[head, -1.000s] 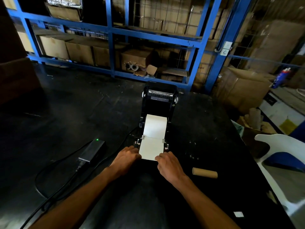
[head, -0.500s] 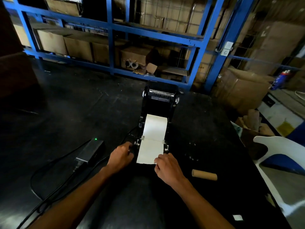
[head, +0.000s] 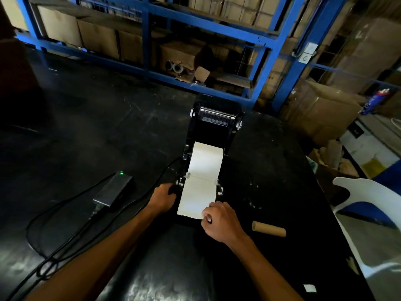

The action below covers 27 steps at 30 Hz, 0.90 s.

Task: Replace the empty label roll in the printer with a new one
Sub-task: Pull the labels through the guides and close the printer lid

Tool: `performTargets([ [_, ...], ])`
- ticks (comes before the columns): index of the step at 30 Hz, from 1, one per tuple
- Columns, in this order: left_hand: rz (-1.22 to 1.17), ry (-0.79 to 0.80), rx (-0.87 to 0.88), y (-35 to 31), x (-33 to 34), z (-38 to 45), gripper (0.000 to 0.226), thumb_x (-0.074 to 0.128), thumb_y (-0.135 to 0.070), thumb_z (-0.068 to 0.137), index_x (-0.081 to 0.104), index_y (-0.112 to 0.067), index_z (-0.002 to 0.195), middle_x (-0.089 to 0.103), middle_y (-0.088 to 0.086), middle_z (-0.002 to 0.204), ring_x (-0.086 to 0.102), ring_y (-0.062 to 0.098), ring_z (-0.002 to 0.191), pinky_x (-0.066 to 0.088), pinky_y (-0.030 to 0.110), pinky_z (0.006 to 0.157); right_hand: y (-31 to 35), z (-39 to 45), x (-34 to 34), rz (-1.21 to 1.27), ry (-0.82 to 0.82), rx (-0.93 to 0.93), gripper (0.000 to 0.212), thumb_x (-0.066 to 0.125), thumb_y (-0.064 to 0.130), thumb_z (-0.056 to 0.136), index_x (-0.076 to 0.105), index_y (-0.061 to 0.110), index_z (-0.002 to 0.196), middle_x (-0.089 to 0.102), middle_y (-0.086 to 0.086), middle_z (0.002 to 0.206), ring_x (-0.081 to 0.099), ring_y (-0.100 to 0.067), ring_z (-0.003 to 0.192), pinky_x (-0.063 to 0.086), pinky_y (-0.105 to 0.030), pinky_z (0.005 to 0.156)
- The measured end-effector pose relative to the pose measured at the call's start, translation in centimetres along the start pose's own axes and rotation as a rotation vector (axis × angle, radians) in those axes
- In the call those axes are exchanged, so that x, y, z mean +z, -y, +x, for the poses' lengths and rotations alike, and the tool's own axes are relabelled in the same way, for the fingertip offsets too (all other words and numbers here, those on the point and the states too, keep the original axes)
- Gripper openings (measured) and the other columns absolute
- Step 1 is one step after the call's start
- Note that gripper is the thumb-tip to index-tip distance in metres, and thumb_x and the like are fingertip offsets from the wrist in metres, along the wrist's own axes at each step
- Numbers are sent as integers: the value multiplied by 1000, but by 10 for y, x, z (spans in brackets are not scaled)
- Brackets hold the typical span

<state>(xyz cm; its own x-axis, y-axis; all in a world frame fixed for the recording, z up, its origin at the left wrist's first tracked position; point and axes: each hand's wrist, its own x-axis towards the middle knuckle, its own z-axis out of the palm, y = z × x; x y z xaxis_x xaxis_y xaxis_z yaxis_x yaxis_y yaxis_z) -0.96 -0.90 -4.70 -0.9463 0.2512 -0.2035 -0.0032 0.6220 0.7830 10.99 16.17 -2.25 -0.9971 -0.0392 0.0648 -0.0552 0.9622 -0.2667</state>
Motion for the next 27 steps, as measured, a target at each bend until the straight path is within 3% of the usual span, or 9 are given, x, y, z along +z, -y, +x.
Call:
performTargets([
  [2, -10, -4, 16, 3, 0, 1, 33, 53, -1, 84, 66, -4, 115, 68, 21, 114, 63, 33, 108, 47, 33, 86, -5, 9, -13, 192, 5, 96, 16, 59, 22, 73, 72, 13, 75, 70, -1, 74, 62, -17, 72, 51, -28, 73],
  [6, 2, -1, -6, 3, -5, 7, 30, 54, 0, 82, 69, -2, 108, 70, 21, 109, 65, 32, 103, 44, 27, 78, -25, 63, -60, 491, -221, 237, 9, 66, 10, 75, 75, 11, 75, 74, -6, 73, 68, -17, 68, 56, -33, 68],
  [11, 81, 53, -77, -2, -7, 17, 24, 55, -5, 81, 69, 1, 99, 69, 22, 104, 65, 34, 95, 43, 27, 71, -48, 146, -125, 513, -546, 250, 15, 72, 16, 80, 73, 9, 93, 72, -14, 87, 61, -13, 72, 49, -24, 70],
  [14, 117, 101, -111, -1, -9, 26, 28, 58, -5, 79, 68, 0, 105, 68, 21, 106, 65, 34, 98, 44, 27, 71, -56, 182, -149, 442, -646, 257, 25, 71, 24, 82, 70, 8, 102, 66, -17, 97, 61, -20, 83, 52, -35, 79],
  [16, 142, 117, -116, -2, -10, 31, 28, 60, -6, 78, 68, -1, 104, 68, 20, 106, 64, 33, 100, 42, 26, 70, -61, 202, -161, 349, -607, 260, 38, 65, 32, 87, 64, 9, 117, 62, -17, 116, 58, -28, 107, 47, -41, 95],
  [18, 156, 136, -124, -2, -12, 33, 25, 62, -7, 77, 68, -1, 101, 69, 20, 105, 65, 32, 97, 43, 26, 69, -65, 219, -166, 202, -434, 285, 52, 54, 41, 92, 51, 12, 135, 48, -14, 142, 42, -31, 131, 33, -43, 109],
  [20, 161, 150, -128, -2, -13, 37, 24, 64, -6, 76, 68, -1, 99, 68, 21, 103, 65, 31, 96, 43, 26, 68, -68, 229, -165, 78, -235, 306, 59, 42, 46, 97, 35, 13, 145, 27, -12, 156, 25, -29, 142, 21, -44, 114],
  [23, 165, 150, -140, -4, -16, 39, 23, 65, -6, 76, 69, -1, 98, 69, 20, 103, 66, 30, 95, 44, 26, 69, -69, 232, -157, 39, -221, 286, 56, 38, 42, 99, 34, 10, 145, 23, -12, 158, 23, -29, 143, 20, -44, 114],
  [27, 140, 191, -159, 0, -20, 38, 18, 65, -7, 76, 70, -2, 93, 68, 17, 93, 67, 30, 93, 44, 27, 67, -63, 212, -148, 36, -443, 219, 41, 43, 36, 99, 62, 6, 120, 55, -17, 129, 48, -37, 119, 37, -41, 99],
])
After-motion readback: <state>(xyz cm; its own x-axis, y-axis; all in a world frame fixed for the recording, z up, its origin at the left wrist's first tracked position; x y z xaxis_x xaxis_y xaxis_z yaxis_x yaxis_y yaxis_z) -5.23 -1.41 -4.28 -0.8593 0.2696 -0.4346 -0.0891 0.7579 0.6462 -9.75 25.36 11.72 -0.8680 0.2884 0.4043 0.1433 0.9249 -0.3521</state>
